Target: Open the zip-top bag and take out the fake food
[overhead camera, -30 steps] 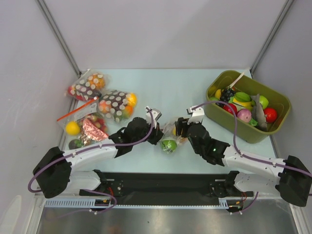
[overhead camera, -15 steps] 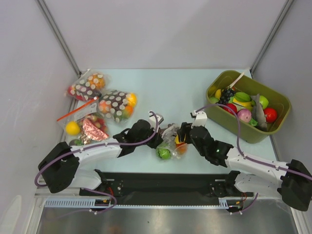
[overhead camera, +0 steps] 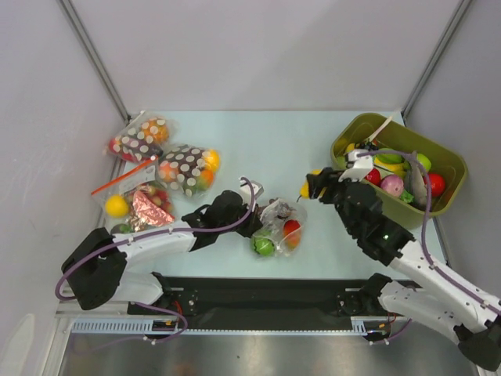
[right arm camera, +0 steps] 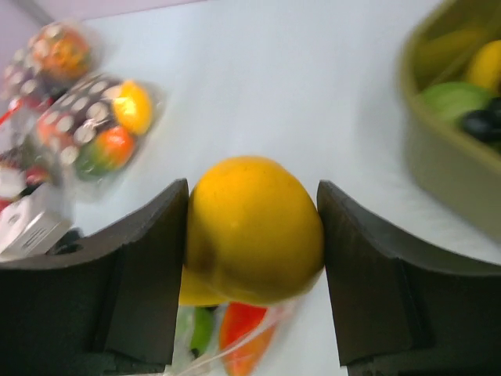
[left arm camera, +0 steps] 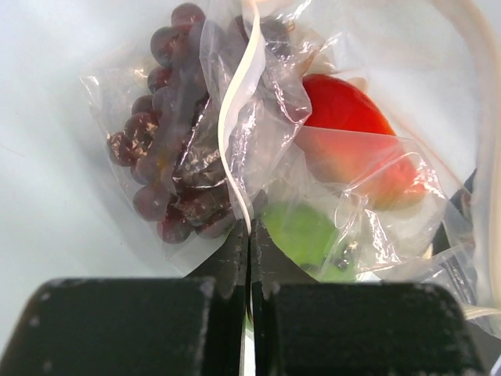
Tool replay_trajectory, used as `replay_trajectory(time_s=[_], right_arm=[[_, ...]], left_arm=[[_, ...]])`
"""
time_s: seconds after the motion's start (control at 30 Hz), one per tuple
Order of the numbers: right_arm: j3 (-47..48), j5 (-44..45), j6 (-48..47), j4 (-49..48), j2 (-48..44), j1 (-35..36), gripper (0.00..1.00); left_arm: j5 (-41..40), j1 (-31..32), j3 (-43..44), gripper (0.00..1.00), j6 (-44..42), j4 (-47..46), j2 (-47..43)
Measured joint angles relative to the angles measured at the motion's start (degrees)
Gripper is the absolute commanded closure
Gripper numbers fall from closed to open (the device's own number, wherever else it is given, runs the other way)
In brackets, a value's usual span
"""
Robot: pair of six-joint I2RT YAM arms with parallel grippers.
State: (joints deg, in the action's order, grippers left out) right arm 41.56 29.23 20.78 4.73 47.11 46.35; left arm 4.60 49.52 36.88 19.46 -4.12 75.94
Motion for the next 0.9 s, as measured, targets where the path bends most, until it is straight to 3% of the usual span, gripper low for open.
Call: replay_trajectory(time_s=[0.2, 0.5, 0.63, 0.77, 0.9], right_arm=[[6.32, -3.85, -5.6, 2.23, -0.68, -21.7, 0.75], [8.07, -22.53, -4.13, 2.71, 10.12, -58.49, 0.76], [8.24, -26.14, -3.63, 2.71, 13.81, -61.83, 0.72], [9.79, -27.67, -3.89, 2.75, 17.03, -62.14, 0.35], [11.87, -27.56, -4.57, 3.19, 18.71, -62.6, 0.29]], left_arm=[[0.13, 0.02, 1.51, 1.0, -0.02, 1.31, -2.14], [1.25, 0.09, 2.73, 1.0, 0.07, 1.55, -3.41], [1.14, 0.13, 2.73, 1.0, 0.04, 1.75, -5.09], [0.57, 0.13, 2.73, 1.0, 0.04, 1.99, -6.21], [-0.17, 0.15, 2.73, 1.0, 0.02, 2.54, -7.06]])
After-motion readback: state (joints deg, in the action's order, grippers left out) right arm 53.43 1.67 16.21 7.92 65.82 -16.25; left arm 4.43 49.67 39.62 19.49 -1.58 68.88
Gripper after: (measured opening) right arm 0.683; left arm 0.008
